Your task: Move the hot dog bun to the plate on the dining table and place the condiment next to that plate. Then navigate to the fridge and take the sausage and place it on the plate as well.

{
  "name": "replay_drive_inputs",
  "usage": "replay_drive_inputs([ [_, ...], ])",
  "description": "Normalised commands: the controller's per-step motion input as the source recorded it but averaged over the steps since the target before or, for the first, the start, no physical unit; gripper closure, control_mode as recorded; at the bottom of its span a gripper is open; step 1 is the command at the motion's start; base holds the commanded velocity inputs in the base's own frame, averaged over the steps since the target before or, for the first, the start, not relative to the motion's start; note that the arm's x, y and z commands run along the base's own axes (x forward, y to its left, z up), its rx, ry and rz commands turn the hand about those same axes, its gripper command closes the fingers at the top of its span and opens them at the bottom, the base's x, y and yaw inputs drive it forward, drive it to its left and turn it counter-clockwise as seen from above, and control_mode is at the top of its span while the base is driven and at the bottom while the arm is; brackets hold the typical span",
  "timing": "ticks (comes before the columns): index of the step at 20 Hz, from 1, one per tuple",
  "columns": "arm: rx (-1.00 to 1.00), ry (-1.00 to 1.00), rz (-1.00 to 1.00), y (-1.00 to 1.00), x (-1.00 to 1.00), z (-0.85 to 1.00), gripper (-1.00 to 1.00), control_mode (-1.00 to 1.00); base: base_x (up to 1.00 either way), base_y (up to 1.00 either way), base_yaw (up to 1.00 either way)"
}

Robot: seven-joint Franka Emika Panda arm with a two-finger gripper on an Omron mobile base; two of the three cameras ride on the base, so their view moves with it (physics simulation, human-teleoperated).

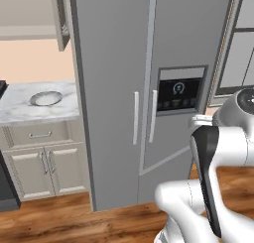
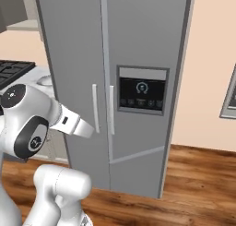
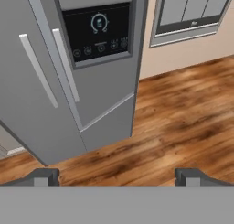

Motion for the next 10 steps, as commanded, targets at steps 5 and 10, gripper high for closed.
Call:
replay_drive_inputs([
  [5,0.0,0.0,0.0,0.0,0.0,0.0,-1.0,1.0,0.08,0.17,0.02],
  [10,0.0,0.0,0.01,0.0,0.11,-0.01,-1.0,-1.0,0.16,0.05,0.03],
])
